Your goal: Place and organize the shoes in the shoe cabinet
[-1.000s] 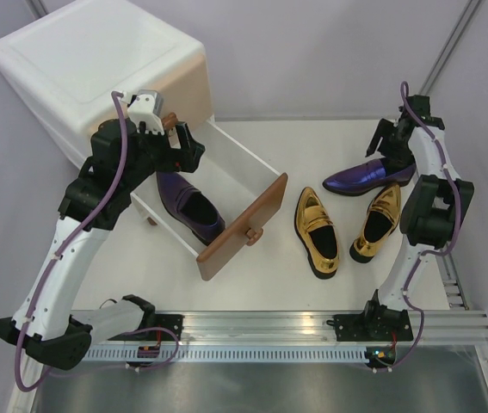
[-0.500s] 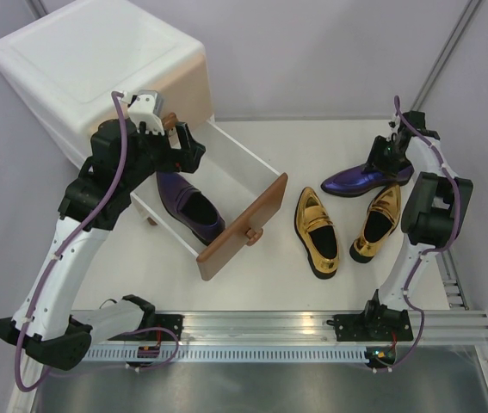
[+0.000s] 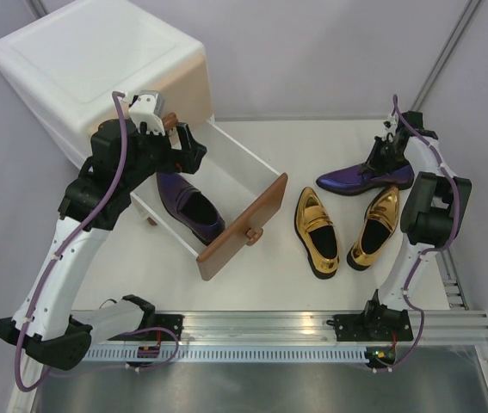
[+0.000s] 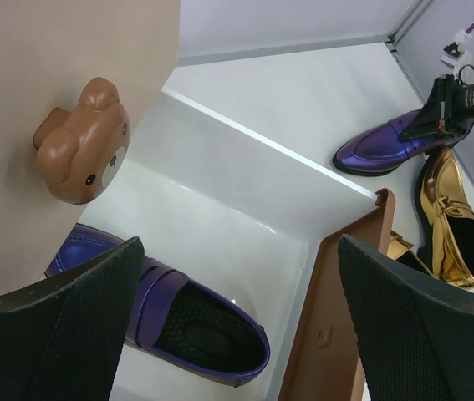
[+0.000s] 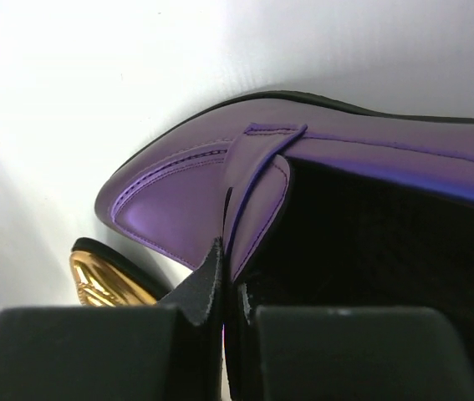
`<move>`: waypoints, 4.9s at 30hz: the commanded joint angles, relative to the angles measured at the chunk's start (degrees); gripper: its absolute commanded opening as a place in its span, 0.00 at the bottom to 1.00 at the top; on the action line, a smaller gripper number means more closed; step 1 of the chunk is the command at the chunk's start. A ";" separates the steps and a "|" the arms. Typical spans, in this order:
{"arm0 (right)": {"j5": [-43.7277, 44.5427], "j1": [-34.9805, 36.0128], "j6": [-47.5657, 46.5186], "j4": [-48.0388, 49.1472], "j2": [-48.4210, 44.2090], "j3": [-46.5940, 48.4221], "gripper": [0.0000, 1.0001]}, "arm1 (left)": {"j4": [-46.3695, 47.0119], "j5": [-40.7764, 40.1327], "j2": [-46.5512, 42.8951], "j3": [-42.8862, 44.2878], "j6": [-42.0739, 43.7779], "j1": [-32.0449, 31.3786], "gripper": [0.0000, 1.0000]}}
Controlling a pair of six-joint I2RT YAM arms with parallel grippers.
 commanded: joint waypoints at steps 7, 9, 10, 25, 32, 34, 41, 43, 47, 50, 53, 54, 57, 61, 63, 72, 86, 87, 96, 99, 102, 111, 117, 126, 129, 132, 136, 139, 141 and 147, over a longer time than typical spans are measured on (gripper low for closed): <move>-2.71 3.08 7.18 -0.55 -7.12 10.64 0.01 | 1.69 1.18 1.69 2.19 -0.59 -0.17 1.00; -2.46 4.22 9.89 1.21 -8.96 11.26 0.01 | 1.78 1.00 2.04 2.36 -0.50 -0.08 1.00; -2.37 4.57 10.61 1.82 -9.58 11.43 0.01 | 2.04 1.00 2.04 2.37 -0.59 -0.08 1.00; -5.17 15.91 28.80 12.72 -16.36 22.75 0.01 | 3.10 -2.77 2.13 2.63 -0.68 -0.17 1.00; -6.94 27.42 34.43 17.46 -16.27 25.76 0.01 | 5.21 -8.21 0.47 2.54 -1.47 -0.17 1.00; -6.50 31.72 36.01 19.04 -16.00 25.85 0.01 | 5.82 -9.28 0.20 2.63 -1.20 -0.17 1.00; -2.99 44.29 37.16 19.23 -14.25 26.64 0.01 | 7.40 -15.16 -1.56 3.59 -0.06 -0.17 1.00; -2.54 47.55 37.33 18.71 -13.90 26.38 0.01 | 7.84 -16.22 -2.08 3.51 0.90 -0.17 1.00; -2.45 51.85 37.77 17.21 -13.72 24.97 0.01 | 8.02 -17.89 -2.79 3.16 1.34 -0.17 1.00; -2.19 54.32 37.16 15.19 -13.80 24.27 0.01 | 8.20 -17.98 -3.23 2.28 1.34 -0.17 1.00; -1.75 55.11 36.89 12.99 -13.37 24.97 0.00 | 8.20 -18.16 -3.84 1.31 1.17 -0.17 1.00; -1.84 55.03 36.89 12.55 -12.67 25.84 0.01 | 8.20 -18.24 -3.84 1.05 1.08 -0.17 1.00; -1.93 55.81 36.72 9.92 -10.48 28.82 0.01 | 8.37 -18.77 -3.93 0.70 0.99 -0.17 1.00; 1.58 57.05 37.77 6.58 -8.62 29.98 0.01 | 8.64 -19.83 -4.20 -0.09 0.99 -0.17 1.00; 4.39 57.84 39.17 6.92 -8.18 29.11 0.01 | 8.73 -20.27 -4.46 -0.44 0.99 -0.17 1.00; 12.99 61.18 43.84 6.50 -6.77 29.63 0.01 | 8.90 -21.14 -4.90 -2.11 1.17 -0.17 1.00; 33.20 64.16 56.23 6.05 -5.11 27.78 0.01 | 9.16 -21.59 -5.69 -3.17 1.34 -0.08 1.00; 34.71 64.52 56.58 6.05 -5.10 27.70 0.01 | 9.17 -21.59 -5.69 -3.17 1.26 -0.17 1.00; 44.38 65.31 67.12 6.23 -5.46 26.20 0.01 | 9.08 -20.88 -6.39 -3.43 1.17 -0.17 1.00; 45.27 65.31 69.85 6.40 -4.75 26.46 0.01 | 9.08 -20.79 -6.83 -3.96 0.82 -0.17 1.00; 46.15 65.31 71.61 6.31 -3.61 26.82 0.01 | 9.08 -20.71 -6.92 -4.05 0.82 -0.17 1.00; 48.52 64.87 78.80 6.49 -0.89 26.81 0.01 | 8.99 -20.09 -7.36 -4.58 0.91 -0.08 1.00; 48.35 64.17 81.27 6.40 0.17 26.90 0.01 | 8.90 -19.74 -7.71 -4.75 0.73 -0.08 1.00; 48.52 63.73 84.97 3.85 0.96 26.38 0.02 | 8.73 -19.65 -7.54 -4.67 0.91 -0.17 1.00; 48.52 63.38 84.97 4.02 1.05 25.85 0.02 | 8.73 -19.48 -7.45 -4.75 0.91 -0.17 1.00; 47.82 63.20 86.10 3.67 1.14 25.06 0.04 | 8.81 -19.39 -7.36 -4.75 0.91 -0.08 1.00; 47.38 63.20 87.08 4.64 1.57 23.83 0.07 | 8.73 -19.39 -7.45 -4.75 1.17 -0.17 1.00; 47.64 62.94 87.43 4.99 2.19 24.09 0.08 | 8.81 -19.48 -7.71 -4.84 1.43 -0.17 1.00; 47.73 62.68 87.96 5.17 2.54 24.09 0.08 | 8.73 -19.48 -7.89 -4.84 1.52 -0.17 1.00; 47.56 62.24 89.19 5.43 3.33 24.00 0.08 | 8.81 -19.65 -7.80 -4.93 1.70 -0.17 1.00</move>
